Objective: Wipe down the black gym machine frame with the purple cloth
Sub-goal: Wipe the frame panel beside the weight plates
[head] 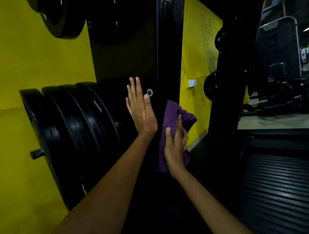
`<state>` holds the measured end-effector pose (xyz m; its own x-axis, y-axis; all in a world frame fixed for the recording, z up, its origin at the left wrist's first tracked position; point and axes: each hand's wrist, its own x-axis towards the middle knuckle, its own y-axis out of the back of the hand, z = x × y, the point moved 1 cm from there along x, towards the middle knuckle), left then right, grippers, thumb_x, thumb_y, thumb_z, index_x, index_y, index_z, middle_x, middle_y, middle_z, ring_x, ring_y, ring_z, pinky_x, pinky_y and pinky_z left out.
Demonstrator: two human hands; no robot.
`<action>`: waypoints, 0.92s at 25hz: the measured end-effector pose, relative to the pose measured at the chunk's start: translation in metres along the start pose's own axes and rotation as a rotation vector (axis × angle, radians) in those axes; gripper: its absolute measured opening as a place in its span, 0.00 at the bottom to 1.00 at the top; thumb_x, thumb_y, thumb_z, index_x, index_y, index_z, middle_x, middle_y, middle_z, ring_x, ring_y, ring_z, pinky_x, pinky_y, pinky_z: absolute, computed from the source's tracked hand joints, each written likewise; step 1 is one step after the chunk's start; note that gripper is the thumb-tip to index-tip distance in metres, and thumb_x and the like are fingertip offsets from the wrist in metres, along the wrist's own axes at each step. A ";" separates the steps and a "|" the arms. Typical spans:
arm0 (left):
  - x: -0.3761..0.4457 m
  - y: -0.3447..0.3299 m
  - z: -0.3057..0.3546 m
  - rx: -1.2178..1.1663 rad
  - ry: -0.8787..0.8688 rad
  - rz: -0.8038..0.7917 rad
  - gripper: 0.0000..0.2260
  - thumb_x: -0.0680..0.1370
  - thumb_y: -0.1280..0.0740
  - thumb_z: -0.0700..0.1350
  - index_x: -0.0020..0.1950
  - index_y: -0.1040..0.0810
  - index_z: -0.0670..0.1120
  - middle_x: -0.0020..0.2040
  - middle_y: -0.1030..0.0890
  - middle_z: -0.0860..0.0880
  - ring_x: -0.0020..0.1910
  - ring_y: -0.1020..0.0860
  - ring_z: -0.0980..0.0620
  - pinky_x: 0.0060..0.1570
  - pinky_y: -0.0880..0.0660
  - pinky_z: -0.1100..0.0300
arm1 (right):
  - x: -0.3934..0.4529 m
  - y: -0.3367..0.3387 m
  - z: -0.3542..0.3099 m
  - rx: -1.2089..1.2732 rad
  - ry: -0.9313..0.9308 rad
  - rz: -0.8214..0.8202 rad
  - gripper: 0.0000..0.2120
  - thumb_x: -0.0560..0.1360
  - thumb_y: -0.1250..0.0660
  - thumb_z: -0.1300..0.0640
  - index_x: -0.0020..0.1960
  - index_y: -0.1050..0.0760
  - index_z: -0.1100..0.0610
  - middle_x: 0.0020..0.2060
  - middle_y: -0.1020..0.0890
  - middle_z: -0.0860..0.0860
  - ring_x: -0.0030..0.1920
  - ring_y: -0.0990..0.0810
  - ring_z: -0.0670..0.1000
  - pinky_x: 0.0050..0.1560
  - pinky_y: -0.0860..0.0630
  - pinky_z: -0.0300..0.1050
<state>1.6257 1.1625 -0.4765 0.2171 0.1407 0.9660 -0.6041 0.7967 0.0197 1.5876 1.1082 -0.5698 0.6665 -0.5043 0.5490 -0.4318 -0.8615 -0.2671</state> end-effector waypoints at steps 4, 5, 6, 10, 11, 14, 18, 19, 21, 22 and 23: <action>-0.001 -0.001 -0.002 0.002 -0.014 0.005 0.30 0.77 0.63 0.66 0.75 0.50 0.52 0.74 0.50 0.57 0.74 0.53 0.61 0.74 0.55 0.51 | 0.045 -0.001 -0.030 0.027 -0.107 0.092 0.24 0.81 0.46 0.44 0.74 0.48 0.40 0.70 0.36 0.53 0.69 0.36 0.54 0.72 0.47 0.52; 0.000 -0.001 -0.003 0.001 -0.017 0.009 0.30 0.77 0.63 0.66 0.75 0.50 0.52 0.74 0.50 0.57 0.74 0.53 0.60 0.74 0.55 0.50 | 0.043 -0.003 -0.040 0.003 -0.034 0.085 0.24 0.80 0.47 0.43 0.74 0.49 0.39 0.71 0.37 0.52 0.69 0.37 0.53 0.72 0.48 0.50; 0.001 -0.002 -0.004 -0.002 -0.017 0.011 0.31 0.77 0.64 0.67 0.74 0.50 0.52 0.74 0.50 0.56 0.74 0.52 0.59 0.74 0.55 0.49 | 0.035 -0.004 -0.048 -0.053 0.076 0.056 0.24 0.78 0.49 0.42 0.72 0.52 0.37 0.73 0.39 0.51 0.70 0.39 0.51 0.70 0.49 0.49; 0.001 0.000 -0.001 -0.007 0.006 -0.007 0.31 0.76 0.64 0.69 0.74 0.50 0.53 0.74 0.50 0.57 0.74 0.53 0.59 0.74 0.56 0.49 | 0.045 0.005 -0.055 -0.144 0.238 0.012 0.22 0.79 0.48 0.45 0.69 0.53 0.36 0.75 0.43 0.45 0.70 0.42 0.51 0.68 0.47 0.50; 0.001 0.001 0.001 -0.003 0.011 -0.015 0.31 0.76 0.63 0.69 0.74 0.50 0.53 0.74 0.49 0.56 0.74 0.53 0.59 0.74 0.55 0.49 | 0.058 0.007 -0.060 -0.127 0.152 0.036 0.23 0.81 0.47 0.46 0.73 0.50 0.40 0.76 0.43 0.44 0.70 0.42 0.52 0.69 0.46 0.51; 0.005 0.011 0.007 -0.039 0.019 -0.061 0.35 0.75 0.58 0.71 0.74 0.45 0.50 0.76 0.45 0.51 0.75 0.50 0.53 0.73 0.51 0.48 | 0.067 0.002 -0.087 -0.132 0.022 0.096 0.23 0.82 0.47 0.49 0.76 0.42 0.50 0.76 0.43 0.48 0.71 0.43 0.54 0.68 0.45 0.48; 0.023 0.038 0.023 0.005 0.099 -0.079 0.33 0.76 0.52 0.64 0.70 0.31 0.43 0.69 0.29 0.44 0.68 0.32 0.48 0.68 0.36 0.47 | 0.058 0.003 -0.101 -0.223 0.343 0.032 0.22 0.81 0.43 0.51 0.74 0.38 0.54 0.73 0.39 0.53 0.69 0.40 0.55 0.54 0.48 0.28; 0.031 0.044 0.033 0.038 0.094 -0.050 0.30 0.77 0.52 0.61 0.68 0.30 0.42 0.65 0.26 0.44 0.64 0.29 0.48 0.65 0.33 0.45 | 0.070 0.006 -0.104 -0.210 0.316 0.036 0.21 0.81 0.43 0.51 0.74 0.37 0.54 0.72 0.39 0.53 0.68 0.39 0.55 0.51 0.49 0.27; 0.050 0.044 0.053 0.033 0.039 -0.016 0.26 0.79 0.51 0.57 0.69 0.31 0.43 0.64 0.25 0.45 0.62 0.29 0.53 0.65 0.34 0.43 | 0.092 0.009 -0.118 -0.153 0.183 0.075 0.21 0.82 0.44 0.51 0.73 0.35 0.54 0.71 0.38 0.53 0.68 0.38 0.56 0.47 0.49 0.27; 0.058 0.039 0.061 -0.008 0.011 -0.021 0.27 0.80 0.51 0.59 0.71 0.33 0.44 0.68 0.27 0.46 0.64 0.32 0.56 0.69 0.38 0.43 | 0.095 0.008 -0.125 -0.135 0.150 0.090 0.21 0.82 0.44 0.50 0.73 0.35 0.54 0.71 0.37 0.53 0.68 0.38 0.56 0.46 0.48 0.27; 0.064 0.030 0.069 -0.060 0.000 -0.030 0.31 0.79 0.53 0.64 0.73 0.35 0.45 0.72 0.31 0.46 0.67 0.36 0.58 0.72 0.44 0.44 | 0.092 0.006 -0.129 -0.143 0.167 0.096 0.21 0.82 0.44 0.50 0.73 0.35 0.53 0.71 0.37 0.53 0.68 0.37 0.56 0.47 0.48 0.28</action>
<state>1.5687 1.1551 -0.3959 0.2345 0.1157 0.9652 -0.5504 0.8342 0.0337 1.5684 1.0639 -0.4187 0.5136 -0.5567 0.6530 -0.5782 -0.7868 -0.2160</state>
